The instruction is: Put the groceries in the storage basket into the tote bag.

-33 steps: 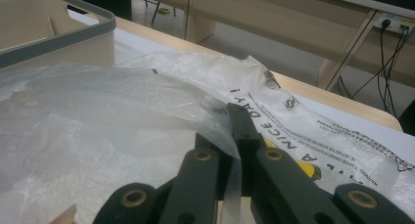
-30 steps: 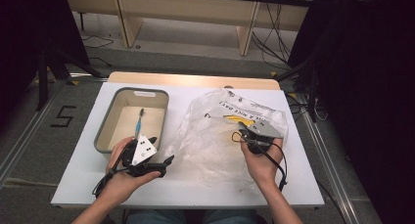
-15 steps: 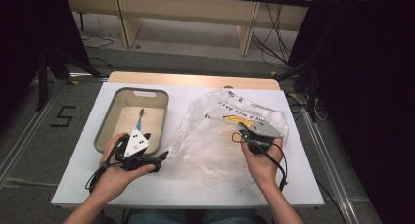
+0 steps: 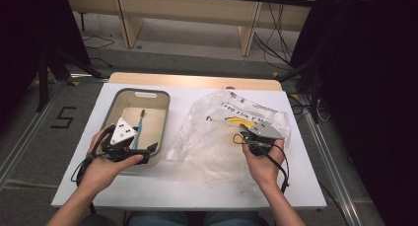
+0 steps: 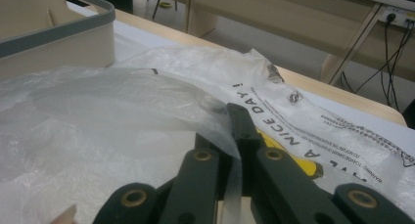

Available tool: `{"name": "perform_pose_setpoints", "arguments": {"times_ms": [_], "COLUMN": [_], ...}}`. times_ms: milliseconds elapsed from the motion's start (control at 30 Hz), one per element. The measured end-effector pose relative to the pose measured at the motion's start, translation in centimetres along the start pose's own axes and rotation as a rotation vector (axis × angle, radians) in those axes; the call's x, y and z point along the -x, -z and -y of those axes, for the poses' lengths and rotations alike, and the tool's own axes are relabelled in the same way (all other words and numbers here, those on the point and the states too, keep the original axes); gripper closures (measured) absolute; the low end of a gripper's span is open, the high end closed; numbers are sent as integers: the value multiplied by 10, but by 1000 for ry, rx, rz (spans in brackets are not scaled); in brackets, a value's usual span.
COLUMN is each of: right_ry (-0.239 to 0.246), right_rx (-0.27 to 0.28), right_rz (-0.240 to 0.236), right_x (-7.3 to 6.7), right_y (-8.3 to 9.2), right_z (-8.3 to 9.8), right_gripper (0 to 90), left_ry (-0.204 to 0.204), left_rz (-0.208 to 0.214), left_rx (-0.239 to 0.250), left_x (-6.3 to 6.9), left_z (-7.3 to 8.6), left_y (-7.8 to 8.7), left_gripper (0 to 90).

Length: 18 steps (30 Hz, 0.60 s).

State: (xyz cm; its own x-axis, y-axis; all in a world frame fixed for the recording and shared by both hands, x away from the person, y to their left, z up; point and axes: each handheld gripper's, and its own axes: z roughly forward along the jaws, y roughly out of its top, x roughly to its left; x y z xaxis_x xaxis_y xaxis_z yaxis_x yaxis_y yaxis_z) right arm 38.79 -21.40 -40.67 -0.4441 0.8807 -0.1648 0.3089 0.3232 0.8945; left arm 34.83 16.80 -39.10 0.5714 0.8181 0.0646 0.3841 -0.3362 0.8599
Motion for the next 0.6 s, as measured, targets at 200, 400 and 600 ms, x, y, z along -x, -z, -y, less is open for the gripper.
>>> {"name": "perform_pose_setpoints", "arguments": {"times_ms": [200,400,600], "right_ry": [-5,-6,-5], "right_rx": [2,1,-1], "right_rz": [3,5,2], "right_x": [1,2,1], "right_y": [1,1,1], "right_z": [0,0,1], "right_gripper": [900,900,900], "left_ry": [15,30,53], "left_rz": [-2,-15,-42], "left_rx": [9,3,-10], "left_x": [-8,-15,-25], "left_z": [-5,-6,-9], "left_y": [3,3,0], "left_gripper": [194,194,194]}}
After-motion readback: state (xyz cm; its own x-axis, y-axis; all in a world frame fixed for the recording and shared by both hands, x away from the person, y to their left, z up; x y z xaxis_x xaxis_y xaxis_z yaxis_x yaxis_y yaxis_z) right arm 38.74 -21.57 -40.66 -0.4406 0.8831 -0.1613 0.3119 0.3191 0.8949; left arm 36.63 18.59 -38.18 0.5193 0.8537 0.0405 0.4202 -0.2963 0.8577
